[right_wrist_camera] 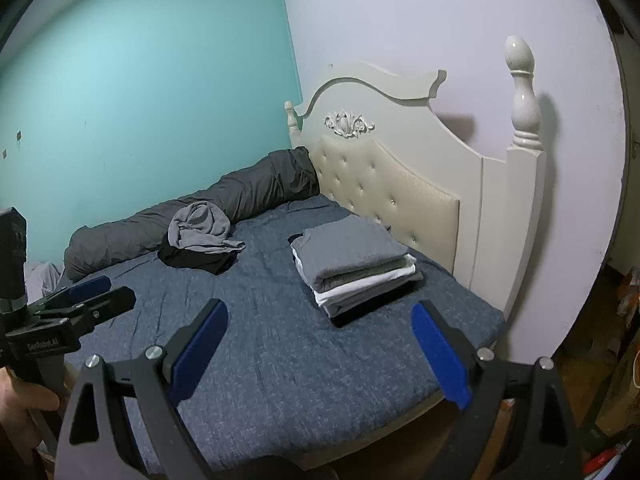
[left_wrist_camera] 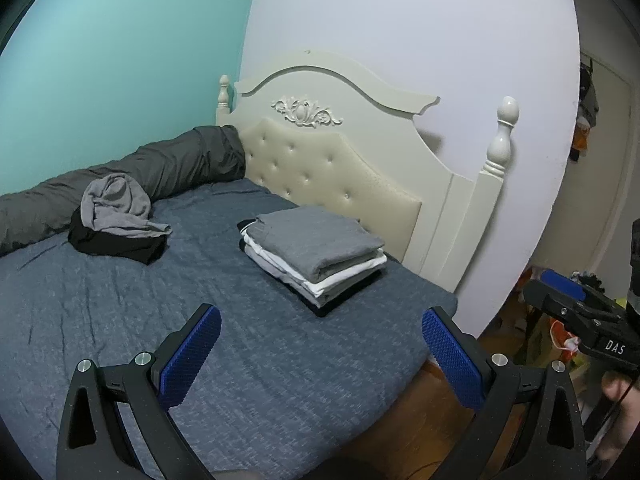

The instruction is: Fold clothes

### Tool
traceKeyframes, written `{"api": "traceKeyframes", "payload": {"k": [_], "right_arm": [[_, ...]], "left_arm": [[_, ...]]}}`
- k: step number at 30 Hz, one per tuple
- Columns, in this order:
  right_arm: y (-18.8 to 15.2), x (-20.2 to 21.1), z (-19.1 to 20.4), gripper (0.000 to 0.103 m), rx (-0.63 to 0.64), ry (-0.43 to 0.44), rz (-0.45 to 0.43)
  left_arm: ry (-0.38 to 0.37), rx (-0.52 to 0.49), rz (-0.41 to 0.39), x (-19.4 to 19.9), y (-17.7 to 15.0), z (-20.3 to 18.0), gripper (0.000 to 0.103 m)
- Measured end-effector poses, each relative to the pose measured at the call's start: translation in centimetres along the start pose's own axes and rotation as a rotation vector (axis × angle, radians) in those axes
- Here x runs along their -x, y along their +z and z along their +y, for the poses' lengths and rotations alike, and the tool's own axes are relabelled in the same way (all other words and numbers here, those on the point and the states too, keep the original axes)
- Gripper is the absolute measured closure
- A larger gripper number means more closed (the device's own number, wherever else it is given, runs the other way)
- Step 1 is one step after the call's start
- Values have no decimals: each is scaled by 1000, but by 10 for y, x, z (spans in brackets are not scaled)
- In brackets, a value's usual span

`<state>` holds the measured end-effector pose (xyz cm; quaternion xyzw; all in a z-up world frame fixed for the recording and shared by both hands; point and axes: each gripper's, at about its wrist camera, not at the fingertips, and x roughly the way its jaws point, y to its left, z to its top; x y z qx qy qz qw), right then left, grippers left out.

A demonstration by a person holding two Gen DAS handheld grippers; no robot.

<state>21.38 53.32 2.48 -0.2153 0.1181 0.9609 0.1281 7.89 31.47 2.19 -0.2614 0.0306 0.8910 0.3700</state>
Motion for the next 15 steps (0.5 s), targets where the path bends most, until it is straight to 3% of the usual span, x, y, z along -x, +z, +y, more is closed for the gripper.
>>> {"api": "traceKeyframes", "payload": {"k": [15], "right_arm": [[-13, -6, 3, 9, -19, 21, 23]], "left_arm": [[4, 2, -7, 7, -3, 1, 0]]}}
